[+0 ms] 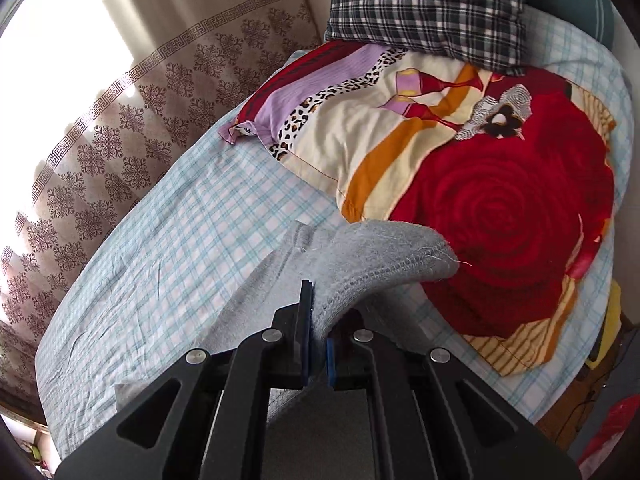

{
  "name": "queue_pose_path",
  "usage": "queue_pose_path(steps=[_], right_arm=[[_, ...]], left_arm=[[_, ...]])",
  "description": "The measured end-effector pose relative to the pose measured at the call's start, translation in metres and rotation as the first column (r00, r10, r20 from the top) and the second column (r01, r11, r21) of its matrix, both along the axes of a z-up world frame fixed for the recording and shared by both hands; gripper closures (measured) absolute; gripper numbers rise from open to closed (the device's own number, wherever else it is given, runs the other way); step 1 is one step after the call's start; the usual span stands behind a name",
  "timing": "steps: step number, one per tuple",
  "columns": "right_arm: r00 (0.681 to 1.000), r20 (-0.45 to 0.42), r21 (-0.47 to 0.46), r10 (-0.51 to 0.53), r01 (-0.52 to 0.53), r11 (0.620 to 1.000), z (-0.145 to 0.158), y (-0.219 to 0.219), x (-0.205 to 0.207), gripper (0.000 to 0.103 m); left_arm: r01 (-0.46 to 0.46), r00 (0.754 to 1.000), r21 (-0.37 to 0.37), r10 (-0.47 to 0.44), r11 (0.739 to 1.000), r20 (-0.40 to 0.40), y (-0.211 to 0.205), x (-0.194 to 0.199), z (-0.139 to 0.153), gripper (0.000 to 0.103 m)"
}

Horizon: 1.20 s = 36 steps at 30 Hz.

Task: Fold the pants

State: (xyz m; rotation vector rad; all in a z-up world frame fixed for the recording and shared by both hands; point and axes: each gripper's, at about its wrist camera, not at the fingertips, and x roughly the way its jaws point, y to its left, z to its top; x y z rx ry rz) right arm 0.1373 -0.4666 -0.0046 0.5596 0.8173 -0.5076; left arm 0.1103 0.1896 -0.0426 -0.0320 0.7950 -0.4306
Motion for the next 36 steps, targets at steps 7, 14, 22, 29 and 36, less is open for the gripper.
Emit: queue_pose_path(steps=[7,14,22,29,36], right_arm=[[0.999,-0.043,-0.029,-0.026,0.025,0.999,-0.038,0.008,-0.045,0.099],[0.998,-0.044,-0.036,-0.037,0.036,0.999,-0.056,0.011,-0.064,0.099],[0.999,-0.041,-0.078,-0.034,0.031,0.996,-0.060,0.030,-0.093,0.099],[0.994,-0.079,0.012,-0.072,0.073,0.997,-0.102,0.018,-0.106,0.098],[0.995,-0.078,0.000,-0.065,0.065,0.998,-0.093,0.020,-0.111,0.093]], left_arm=[[0.021,0.999,0.025,-0.020,0.999,-0.031,0.000,-0.011,-0.019,0.087],[0.030,0.999,0.072,-0.027,0.997,-0.039,-0.004,-0.014,-0.034,0.086],[0.015,0.999,0.097,-0.011,0.995,-0.046,0.001,-0.015,-0.046,0.084],[0.025,0.998,0.133,-0.018,0.991,-0.059,-0.002,-0.016,-0.055,0.083],[0.011,0.999,0.148,-0.003,0.989,-0.053,-0.003,-0.017,-0.053,0.080]])
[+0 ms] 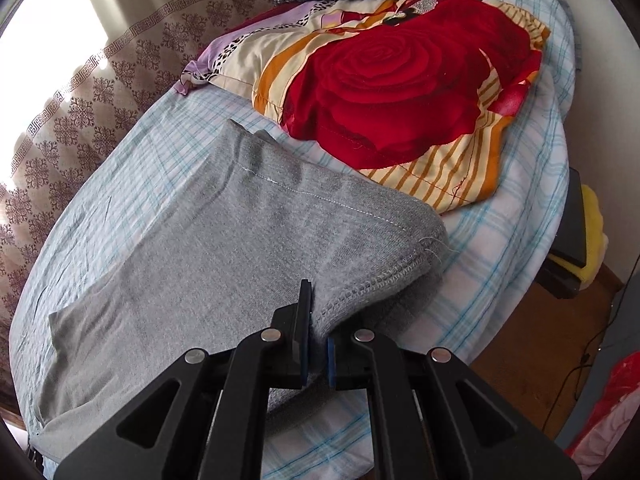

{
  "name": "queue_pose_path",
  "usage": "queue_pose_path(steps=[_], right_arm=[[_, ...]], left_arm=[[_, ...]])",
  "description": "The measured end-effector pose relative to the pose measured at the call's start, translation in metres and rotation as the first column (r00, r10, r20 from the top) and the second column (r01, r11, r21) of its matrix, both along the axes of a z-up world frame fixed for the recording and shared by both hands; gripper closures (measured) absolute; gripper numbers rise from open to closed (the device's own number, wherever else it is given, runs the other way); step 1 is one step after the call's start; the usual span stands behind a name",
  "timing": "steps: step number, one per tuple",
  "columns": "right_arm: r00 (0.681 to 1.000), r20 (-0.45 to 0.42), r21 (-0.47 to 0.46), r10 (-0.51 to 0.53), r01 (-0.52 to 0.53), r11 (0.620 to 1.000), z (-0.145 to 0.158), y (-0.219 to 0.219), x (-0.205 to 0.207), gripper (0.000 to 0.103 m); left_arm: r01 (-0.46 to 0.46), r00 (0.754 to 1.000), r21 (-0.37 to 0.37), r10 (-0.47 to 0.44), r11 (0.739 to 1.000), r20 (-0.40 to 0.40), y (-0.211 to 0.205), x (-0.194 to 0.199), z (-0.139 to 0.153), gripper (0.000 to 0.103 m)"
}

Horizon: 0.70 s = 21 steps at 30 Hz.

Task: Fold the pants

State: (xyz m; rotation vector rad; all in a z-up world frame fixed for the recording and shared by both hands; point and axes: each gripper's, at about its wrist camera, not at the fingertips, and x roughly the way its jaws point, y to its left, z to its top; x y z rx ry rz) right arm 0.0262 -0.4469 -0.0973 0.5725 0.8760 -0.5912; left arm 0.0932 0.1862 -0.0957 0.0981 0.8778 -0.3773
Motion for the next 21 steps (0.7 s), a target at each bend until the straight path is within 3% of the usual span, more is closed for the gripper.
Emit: queue_pose_path(steps=[2,5,7,9,10,11,16,21], right_arm=[[0.999,-0.029,-0.001,-0.031,0.031,1.000,-0.005,-0.004,-0.006,0.083],[0.999,-0.003,0.037,-0.049,0.049,0.998,-0.004,-0.009,-0.014,0.083],[0.998,-0.003,0.022,-0.059,0.059,0.998,0.001,-0.008,-0.016,0.081],[0.996,-0.013,-0.040,-0.088,0.087,0.995,0.009,-0.003,-0.019,0.068],[0.995,-0.011,-0.084,-0.104,0.103,0.991,0.015,-0.001,-0.023,0.054],[0.993,-0.007,-0.126,-0.116,0.114,0.985,0.020,0.002,-0.025,0.051],[0.997,0.011,-0.246,-0.080,0.081,0.966,0.039,0.022,-0.025,0.051],[0.998,0.028,-0.296,0.053,-0.042,0.954,0.050,0.061,-0.003,0.051]], left_arm=[[-0.005,1.000,0.019,0.005,1.000,-0.005,0.000,-0.001,-0.003,0.075],[-0.014,1.000,0.048,0.014,0.999,-0.017,0.002,-0.003,-0.005,0.068],[-0.029,0.999,0.067,0.030,0.997,-0.017,0.004,-0.007,-0.006,0.057],[-0.049,0.999,0.084,0.051,0.995,-0.011,0.009,-0.011,-0.005,0.055],[-0.061,0.998,0.088,0.063,0.994,-0.012,0.013,-0.012,-0.005,0.052],[-0.076,0.997,0.094,0.078,0.993,-0.014,0.016,-0.014,-0.006,0.049],[-0.149,0.988,0.119,0.153,0.982,-0.027,0.034,-0.018,-0.011,0.046],[-0.243,0.969,0.103,0.247,0.965,-0.027,0.054,-0.016,-0.008,0.046]])
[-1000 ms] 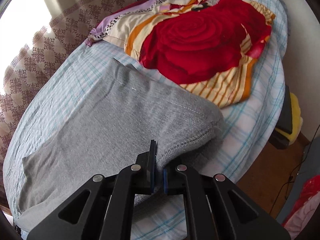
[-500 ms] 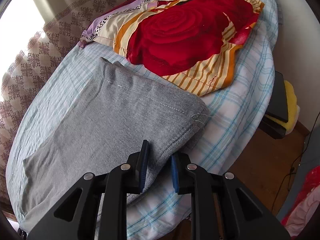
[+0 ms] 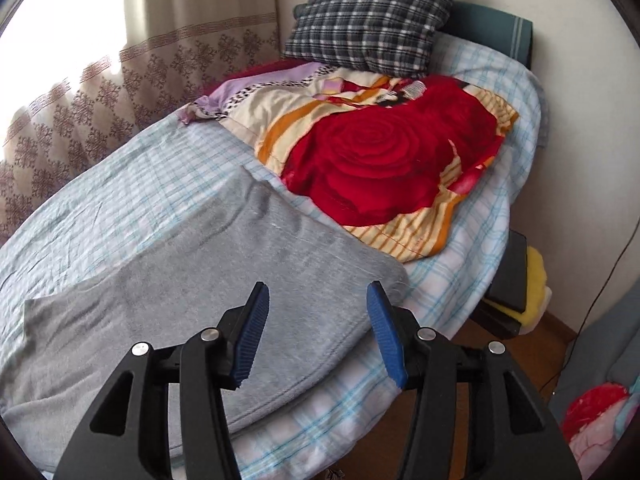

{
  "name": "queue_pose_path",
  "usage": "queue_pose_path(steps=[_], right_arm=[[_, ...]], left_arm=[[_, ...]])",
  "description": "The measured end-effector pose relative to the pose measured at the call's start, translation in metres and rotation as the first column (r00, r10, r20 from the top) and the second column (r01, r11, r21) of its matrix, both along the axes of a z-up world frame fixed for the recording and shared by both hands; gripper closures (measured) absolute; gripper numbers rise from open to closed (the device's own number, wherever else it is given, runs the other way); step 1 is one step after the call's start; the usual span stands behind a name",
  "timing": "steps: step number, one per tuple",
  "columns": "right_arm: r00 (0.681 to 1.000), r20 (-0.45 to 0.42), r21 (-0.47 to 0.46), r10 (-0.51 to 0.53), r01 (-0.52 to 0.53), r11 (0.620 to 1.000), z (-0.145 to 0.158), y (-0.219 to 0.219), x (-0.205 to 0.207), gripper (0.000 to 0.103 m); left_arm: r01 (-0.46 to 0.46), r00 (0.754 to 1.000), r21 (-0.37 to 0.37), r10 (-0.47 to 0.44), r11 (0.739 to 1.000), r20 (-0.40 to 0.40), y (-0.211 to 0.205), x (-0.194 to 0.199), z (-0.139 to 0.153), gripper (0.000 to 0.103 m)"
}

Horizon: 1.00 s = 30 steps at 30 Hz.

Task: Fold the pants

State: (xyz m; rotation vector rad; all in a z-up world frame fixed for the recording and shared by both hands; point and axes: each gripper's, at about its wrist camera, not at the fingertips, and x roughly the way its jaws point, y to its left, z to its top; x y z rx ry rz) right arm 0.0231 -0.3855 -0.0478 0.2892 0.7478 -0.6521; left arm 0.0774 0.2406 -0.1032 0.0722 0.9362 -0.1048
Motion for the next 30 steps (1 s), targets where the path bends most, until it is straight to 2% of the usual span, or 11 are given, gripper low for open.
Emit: queue_pose_path(steps=[4,11,13,17,18,19,22,26,30], right_arm=[[0.990,-0.003,0.029,0.139,-0.139,0.990,-0.005,0.035,0.025,0.051],[0.942,-0.031,0.057,0.335,-0.333,0.941,-0.020,0.093,0.062,0.051],[0.928,-0.038,0.065,0.370,-0.367,0.928,-0.024,0.105,0.069,0.051],[0.906,-0.053,0.087,0.420,-0.415,0.906,-0.031,0.123,0.081,0.051],[0.899,-0.058,0.093,0.435,-0.429,0.899,-0.033,0.127,0.085,0.051],[0.891,-0.061,0.099,0.450,-0.444,0.891,-0.035,0.132,0.090,0.051],[0.865,-0.061,0.100,0.498,-0.491,0.865,-0.037,0.146,0.105,0.051],[0.831,-0.056,0.109,0.553,-0.545,0.831,-0.038,0.170,0.131,0.051],[0.773,-0.047,0.123,0.632,-0.624,0.772,-0.039,0.207,0.159,0.051]], left_arm=[[-0.041,0.999,-0.100,0.041,0.994,0.003,0.011,0.010,0.007,0.046],[-0.032,0.999,-0.267,0.024,0.963,-0.035,-0.002,0.042,0.010,0.046],[-0.030,0.998,-0.293,0.013,0.956,-0.059,-0.008,0.052,0.007,0.046],[-0.017,0.995,-0.297,-0.013,0.955,-0.099,-0.018,0.070,-0.002,0.046],[-0.016,0.994,-0.303,-0.018,0.953,-0.108,-0.020,0.074,-0.004,0.049],[-0.016,0.993,-0.309,-0.020,0.951,-0.114,-0.022,0.078,-0.006,0.063],[-0.036,0.990,-0.312,-0.008,0.949,-0.139,-0.025,0.089,-0.009,0.076],[-0.057,0.992,-0.329,0.016,0.943,-0.126,-0.023,0.093,-0.004,0.083],[-0.104,0.991,-0.328,0.069,0.939,-0.118,-0.014,0.096,0.000,0.085]])
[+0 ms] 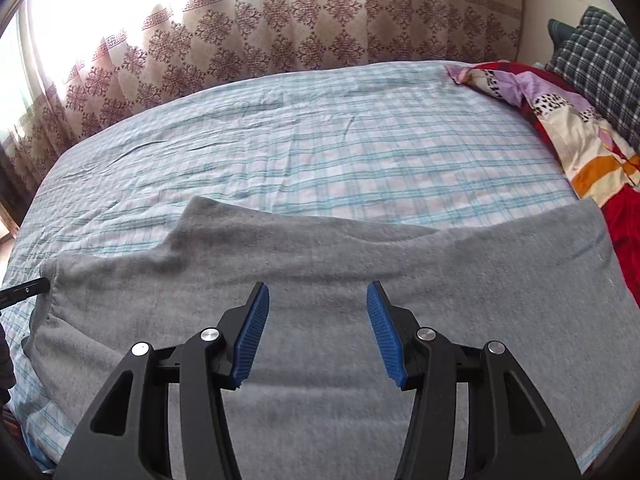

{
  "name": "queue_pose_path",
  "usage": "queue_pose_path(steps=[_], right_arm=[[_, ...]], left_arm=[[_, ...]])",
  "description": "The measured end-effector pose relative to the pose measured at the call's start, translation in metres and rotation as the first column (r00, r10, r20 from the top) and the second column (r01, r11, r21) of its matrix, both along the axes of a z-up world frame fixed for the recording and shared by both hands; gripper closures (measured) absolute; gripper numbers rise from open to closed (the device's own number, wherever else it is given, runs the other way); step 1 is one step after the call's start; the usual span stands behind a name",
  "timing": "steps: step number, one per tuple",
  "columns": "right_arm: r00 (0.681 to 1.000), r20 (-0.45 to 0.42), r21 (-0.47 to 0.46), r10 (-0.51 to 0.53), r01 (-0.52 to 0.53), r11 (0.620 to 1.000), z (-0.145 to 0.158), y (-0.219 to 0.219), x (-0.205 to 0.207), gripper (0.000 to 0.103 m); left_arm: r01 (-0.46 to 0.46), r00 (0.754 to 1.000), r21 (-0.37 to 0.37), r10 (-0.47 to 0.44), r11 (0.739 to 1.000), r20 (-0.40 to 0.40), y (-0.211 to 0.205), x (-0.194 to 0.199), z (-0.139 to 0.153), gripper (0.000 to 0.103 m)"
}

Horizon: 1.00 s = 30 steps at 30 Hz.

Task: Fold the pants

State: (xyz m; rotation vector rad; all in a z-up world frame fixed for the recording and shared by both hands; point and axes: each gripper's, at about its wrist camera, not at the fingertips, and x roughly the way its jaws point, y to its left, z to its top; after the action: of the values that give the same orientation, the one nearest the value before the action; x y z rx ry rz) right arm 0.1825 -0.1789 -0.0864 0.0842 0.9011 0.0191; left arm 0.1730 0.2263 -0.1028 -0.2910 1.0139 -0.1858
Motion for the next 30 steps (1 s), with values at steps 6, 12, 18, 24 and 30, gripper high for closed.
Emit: queue_pose_path(steps=[6,12,18,24,30], right_arm=[[0.988,-0.067,0.027,0.142,-0.140,0.990,-0.020,0.058,0.050,0.051],[0.980,-0.151,0.012,0.130,-0.130,0.991,-0.055,0.082,0.098,0.051],[0.982,-0.150,-0.025,0.118,-0.123,0.992,-0.066,0.089,0.117,0.051],[0.982,-0.153,-0.005,0.106,-0.108,0.994,-0.069,0.086,0.126,0.050],[0.989,-0.116,0.052,0.092,-0.087,0.995,-0.055,0.074,0.116,0.050]], left_arm=[[-0.013,1.000,0.022,0.013,1.000,0.003,0.001,0.003,-0.003,0.086],[-0.018,1.000,0.008,0.018,1.000,-0.017,0.005,-0.001,-0.009,0.083],[-0.008,1.000,0.147,0.009,0.989,-0.005,-0.007,-0.014,-0.003,0.080],[-0.017,0.998,0.220,0.003,0.975,0.065,-0.023,-0.023,0.025,0.073],[0.071,0.992,0.230,-0.094,0.971,0.088,-0.068,-0.021,0.037,0.073]])
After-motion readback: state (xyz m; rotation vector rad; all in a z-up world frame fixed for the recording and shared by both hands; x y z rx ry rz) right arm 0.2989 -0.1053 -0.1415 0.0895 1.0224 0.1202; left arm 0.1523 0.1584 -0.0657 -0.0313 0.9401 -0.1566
